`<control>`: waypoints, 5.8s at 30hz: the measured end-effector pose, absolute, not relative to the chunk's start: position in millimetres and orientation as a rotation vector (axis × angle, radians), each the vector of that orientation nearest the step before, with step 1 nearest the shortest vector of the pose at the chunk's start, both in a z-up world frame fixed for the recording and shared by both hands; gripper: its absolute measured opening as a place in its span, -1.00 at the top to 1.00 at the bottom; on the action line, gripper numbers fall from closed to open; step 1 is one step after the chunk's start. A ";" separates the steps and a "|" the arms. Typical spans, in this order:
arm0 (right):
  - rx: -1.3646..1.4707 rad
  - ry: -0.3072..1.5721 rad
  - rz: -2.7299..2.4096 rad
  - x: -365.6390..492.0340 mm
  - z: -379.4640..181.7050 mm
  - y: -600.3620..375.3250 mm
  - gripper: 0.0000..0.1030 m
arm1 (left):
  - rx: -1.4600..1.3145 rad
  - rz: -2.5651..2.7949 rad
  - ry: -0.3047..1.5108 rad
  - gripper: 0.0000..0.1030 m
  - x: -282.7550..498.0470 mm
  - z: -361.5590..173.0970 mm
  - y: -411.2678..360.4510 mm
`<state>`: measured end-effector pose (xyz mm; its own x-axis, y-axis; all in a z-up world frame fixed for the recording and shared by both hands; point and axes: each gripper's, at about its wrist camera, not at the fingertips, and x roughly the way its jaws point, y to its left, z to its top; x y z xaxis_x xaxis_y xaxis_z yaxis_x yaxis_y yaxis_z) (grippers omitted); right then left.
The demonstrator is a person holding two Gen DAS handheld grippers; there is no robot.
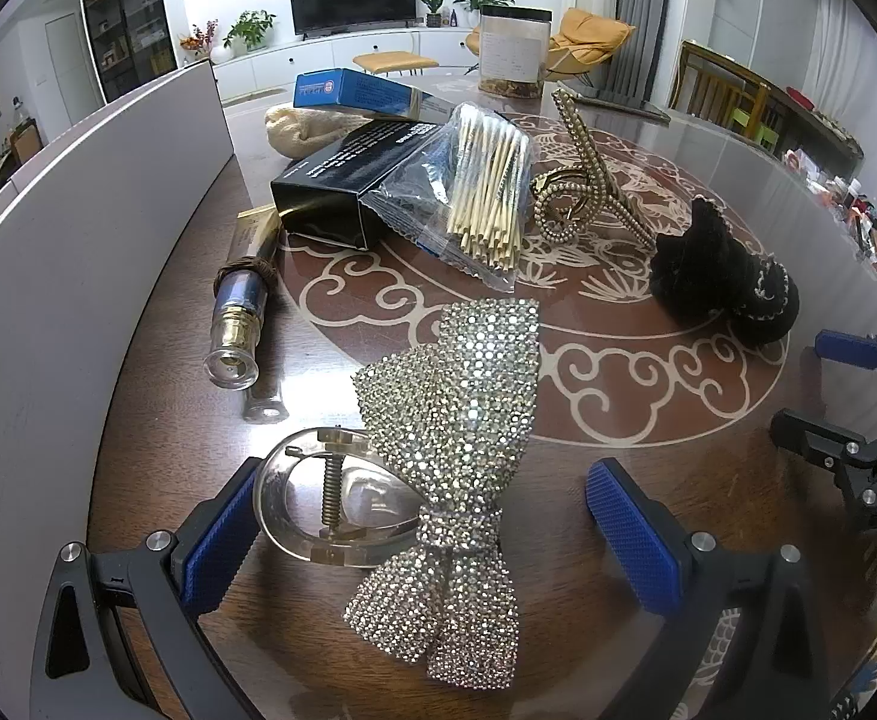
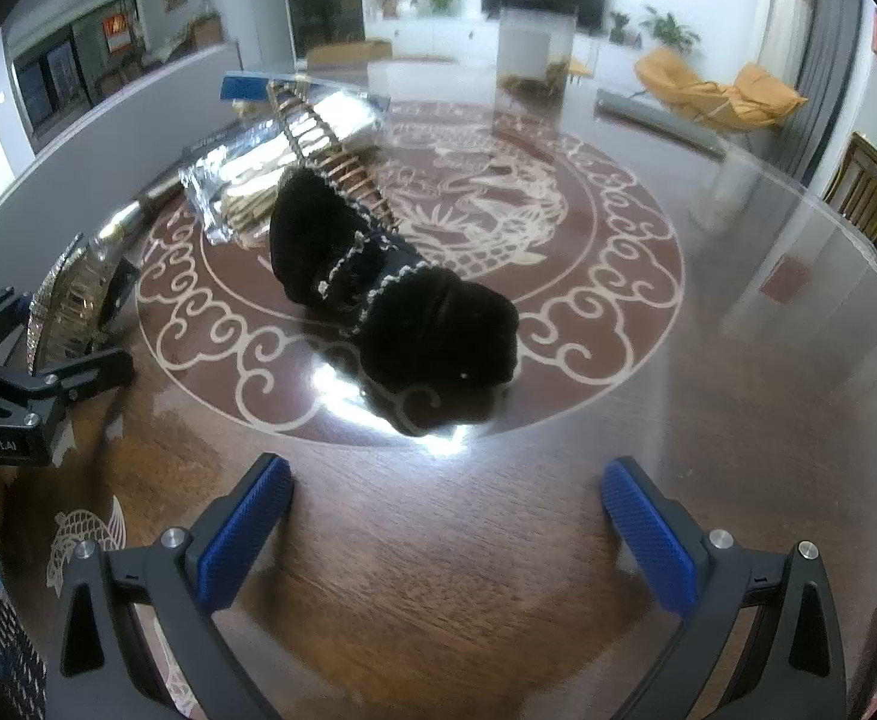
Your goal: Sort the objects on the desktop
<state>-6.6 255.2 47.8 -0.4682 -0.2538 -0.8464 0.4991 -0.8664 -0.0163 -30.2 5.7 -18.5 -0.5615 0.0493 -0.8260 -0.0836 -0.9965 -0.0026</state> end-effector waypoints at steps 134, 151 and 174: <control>1.230 0.316 -2.405 11.1 46.8 250.7 -1.00 | -1.415 2.743 0.048 -1.00 -12.0 -16.3 20.4; 1.232 0.314 -2.409 11.2 47.0 250.7 -1.00 | -1.413 2.723 0.024 -1.00 -13.3 -15.8 14.9; 1.233 0.313 -2.409 11.6 47.1 250.8 -1.00 | -1.560 2.765 -0.029 -1.00 -114.3 -15.4 -50.6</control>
